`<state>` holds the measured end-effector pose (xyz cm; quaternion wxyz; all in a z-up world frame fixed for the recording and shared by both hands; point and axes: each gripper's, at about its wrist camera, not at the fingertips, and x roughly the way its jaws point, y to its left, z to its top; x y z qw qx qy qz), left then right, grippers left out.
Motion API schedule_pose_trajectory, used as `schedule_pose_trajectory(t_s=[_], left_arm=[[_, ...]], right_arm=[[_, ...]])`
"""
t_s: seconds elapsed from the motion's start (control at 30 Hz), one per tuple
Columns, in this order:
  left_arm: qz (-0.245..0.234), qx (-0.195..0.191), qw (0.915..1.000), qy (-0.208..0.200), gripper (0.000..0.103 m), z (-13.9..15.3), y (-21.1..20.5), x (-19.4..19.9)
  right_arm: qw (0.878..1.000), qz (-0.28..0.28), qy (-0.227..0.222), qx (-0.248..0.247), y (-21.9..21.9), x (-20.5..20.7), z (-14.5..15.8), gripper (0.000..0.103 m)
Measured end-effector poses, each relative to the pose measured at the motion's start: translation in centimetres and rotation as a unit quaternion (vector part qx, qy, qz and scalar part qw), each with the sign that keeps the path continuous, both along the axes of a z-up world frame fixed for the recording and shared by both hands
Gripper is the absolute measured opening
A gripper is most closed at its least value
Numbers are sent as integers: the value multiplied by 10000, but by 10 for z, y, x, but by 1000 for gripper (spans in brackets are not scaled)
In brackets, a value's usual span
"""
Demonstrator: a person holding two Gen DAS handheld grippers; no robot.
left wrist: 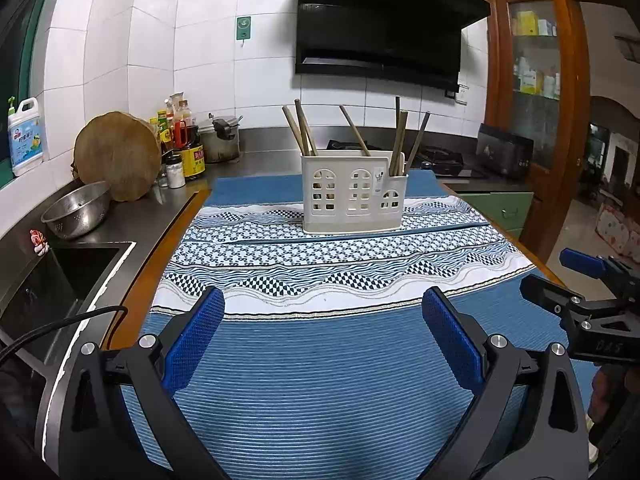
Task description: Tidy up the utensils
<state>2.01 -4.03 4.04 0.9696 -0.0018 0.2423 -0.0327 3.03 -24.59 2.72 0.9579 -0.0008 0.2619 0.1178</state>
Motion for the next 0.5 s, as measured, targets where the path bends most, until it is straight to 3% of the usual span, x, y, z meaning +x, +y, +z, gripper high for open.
schedule_pose_trajectory(t_s=[0.5], left_arm=[[-3,1,10000,88,98,-1,-1,2]], right_arm=[[10000,4,30,-20,-2,2,-1,95]])
